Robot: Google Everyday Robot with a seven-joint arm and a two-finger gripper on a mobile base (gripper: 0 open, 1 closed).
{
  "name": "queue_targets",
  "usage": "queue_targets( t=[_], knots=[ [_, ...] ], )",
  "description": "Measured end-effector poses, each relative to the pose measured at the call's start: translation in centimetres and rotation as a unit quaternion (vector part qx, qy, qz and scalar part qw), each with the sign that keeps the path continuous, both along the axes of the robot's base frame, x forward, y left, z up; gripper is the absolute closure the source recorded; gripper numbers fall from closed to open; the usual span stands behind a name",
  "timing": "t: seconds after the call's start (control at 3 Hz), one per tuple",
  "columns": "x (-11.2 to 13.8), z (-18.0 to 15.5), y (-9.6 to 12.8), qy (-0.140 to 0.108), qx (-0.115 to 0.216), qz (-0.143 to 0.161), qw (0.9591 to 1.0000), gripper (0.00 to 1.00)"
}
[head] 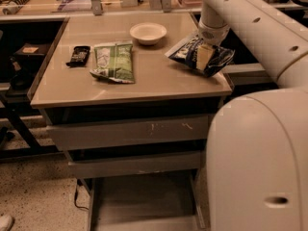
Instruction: Place blue chip bag into bottom drawer
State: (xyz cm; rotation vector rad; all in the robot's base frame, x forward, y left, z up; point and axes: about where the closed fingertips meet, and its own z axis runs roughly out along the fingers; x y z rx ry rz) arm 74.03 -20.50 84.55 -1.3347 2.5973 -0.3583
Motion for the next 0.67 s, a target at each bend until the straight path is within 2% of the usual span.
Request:
queue_targets(
  t=[0.33, 0.67],
  knots=[
    [-3.2, 3.1, -1.3, -0.028, -0.002, -0.007, 0.9996, 1.0],
    [-6.9, 4.0, -2.2, -0.027, 0.0, -0.008, 0.9996, 1.0]
  ],
)
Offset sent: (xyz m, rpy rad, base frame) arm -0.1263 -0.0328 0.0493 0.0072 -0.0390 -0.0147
